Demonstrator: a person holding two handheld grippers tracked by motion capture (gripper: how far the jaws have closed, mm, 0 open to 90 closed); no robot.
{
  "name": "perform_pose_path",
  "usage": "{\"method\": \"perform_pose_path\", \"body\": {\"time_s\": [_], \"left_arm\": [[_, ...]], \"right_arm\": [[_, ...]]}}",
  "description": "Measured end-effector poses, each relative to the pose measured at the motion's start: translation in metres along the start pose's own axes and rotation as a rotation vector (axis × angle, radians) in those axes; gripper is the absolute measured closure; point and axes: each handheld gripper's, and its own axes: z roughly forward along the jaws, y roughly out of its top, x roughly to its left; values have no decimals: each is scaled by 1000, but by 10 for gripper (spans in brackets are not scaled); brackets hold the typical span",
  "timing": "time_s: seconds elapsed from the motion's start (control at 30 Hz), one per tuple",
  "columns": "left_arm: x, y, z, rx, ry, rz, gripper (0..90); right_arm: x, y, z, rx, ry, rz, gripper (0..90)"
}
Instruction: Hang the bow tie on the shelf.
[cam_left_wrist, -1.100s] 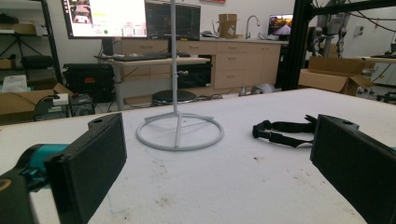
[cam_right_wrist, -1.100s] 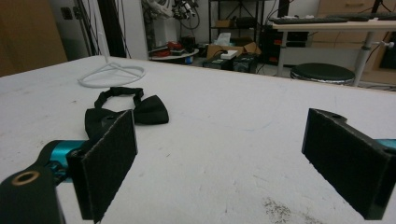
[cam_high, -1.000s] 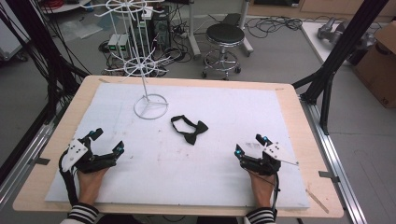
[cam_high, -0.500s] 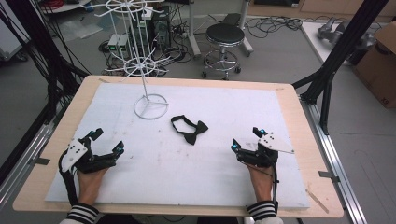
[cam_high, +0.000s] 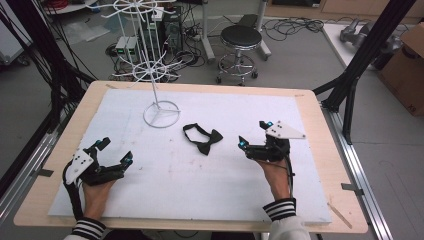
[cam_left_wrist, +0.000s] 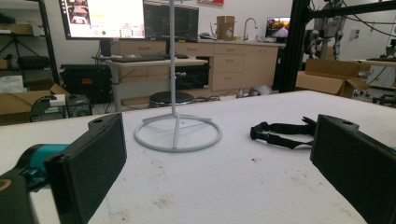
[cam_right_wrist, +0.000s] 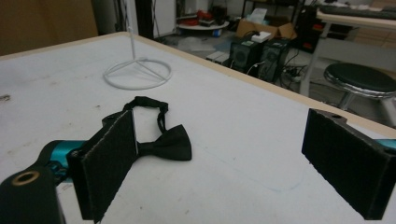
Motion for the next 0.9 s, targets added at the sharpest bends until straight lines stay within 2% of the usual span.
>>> {"method": "perform_pose_path", "body": {"time_s": [0.03,0.1,0.13,0.17,0.2,0.3,0.57,0.67,0.83,0.9], "left_arm": [[0,0,0,0,0,0,41],[0,0,0,-2,-2,0,41],[0,0,0,-3,-4,-1,41],[0,0,0,-4,-4,-2,41],[0,0,0,-6,-3,-7,41],[0,0,0,-6,-4,-7,41],[0,0,-1,-8,-6,-8,41],[1,0,-1,-6,-10,-7,41],[1,0,-1,-7,-10,-8,41],[1,0,-1,-6,-10,-7,41]], "right_arm": [[0,4,3,8,9,-6,93],[0,12,9,22,47,12,93],[0,12,9,22,47,12,93],[1,17,13,26,75,28,93],[3,24,19,42,100,15,93],[4,33,29,72,107,-18,93],[5,46,47,125,153,-28,93],[7,54,59,162,179,-53,94],[6,61,77,221,209,-57,93],[6,61,81,219,207,-52,93]]}}
